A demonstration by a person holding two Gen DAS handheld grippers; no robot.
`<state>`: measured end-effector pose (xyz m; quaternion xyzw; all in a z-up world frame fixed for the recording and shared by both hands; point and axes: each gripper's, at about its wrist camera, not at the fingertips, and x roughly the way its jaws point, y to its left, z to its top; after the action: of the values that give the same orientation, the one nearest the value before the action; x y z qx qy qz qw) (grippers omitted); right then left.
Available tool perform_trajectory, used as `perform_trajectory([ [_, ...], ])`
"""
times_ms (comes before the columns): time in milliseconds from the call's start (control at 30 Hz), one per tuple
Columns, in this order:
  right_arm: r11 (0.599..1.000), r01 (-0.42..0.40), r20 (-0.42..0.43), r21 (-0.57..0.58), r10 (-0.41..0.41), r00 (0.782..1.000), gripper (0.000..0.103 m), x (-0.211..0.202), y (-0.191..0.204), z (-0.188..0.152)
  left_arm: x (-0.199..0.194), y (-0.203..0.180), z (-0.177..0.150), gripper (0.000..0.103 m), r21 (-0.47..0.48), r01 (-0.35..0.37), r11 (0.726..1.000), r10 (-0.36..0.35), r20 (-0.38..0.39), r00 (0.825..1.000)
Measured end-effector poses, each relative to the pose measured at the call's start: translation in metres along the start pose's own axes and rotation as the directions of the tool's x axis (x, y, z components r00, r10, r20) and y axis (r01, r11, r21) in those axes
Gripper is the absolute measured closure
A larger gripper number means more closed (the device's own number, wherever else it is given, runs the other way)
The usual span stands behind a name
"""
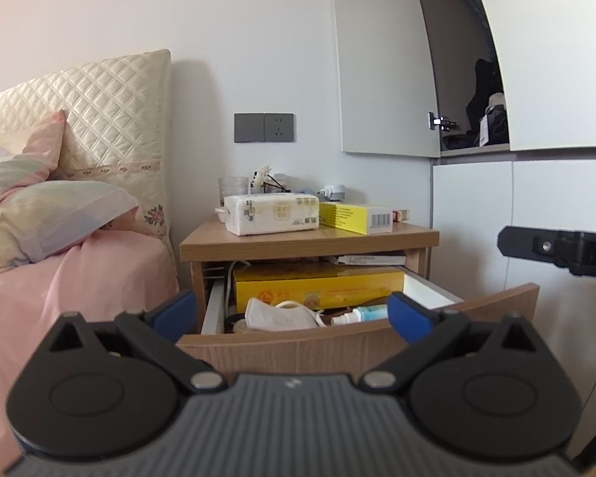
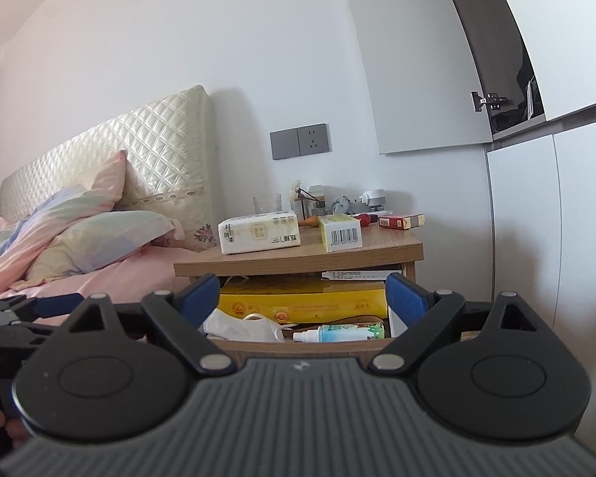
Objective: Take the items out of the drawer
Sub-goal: 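Press the right tool against the drawer front and push it inward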
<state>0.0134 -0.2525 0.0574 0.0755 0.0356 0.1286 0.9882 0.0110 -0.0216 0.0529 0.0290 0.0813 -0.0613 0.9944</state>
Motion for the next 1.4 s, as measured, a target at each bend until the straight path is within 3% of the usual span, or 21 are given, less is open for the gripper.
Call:
perform_trajectory([
  [467,0.999,0.035,0.049,0.019,-0.036,0.998,0.011,-0.003,-0.008,-0.018,-0.005,-0.006,0.002,0.0,0.011,-0.03,0.999,0.03,-0.005,1.0],
  [833,0.998,0.058,0.055,-0.035,-0.056,0.997,0.011,0.002,-0.007,-0.035,0.001,-0.001,-0.008,0.0,0.038,-0.073,0.997,0.075,-0.03,0.997],
  [1400,0.992,0.065,-0.001,-0.111,-0.065,0.998,0.011,0.02,0.007,-0.064,0.028,0.009,-0.035,0.001,0.065,-0.094,0.993,0.099,-0.086,0.991],
])
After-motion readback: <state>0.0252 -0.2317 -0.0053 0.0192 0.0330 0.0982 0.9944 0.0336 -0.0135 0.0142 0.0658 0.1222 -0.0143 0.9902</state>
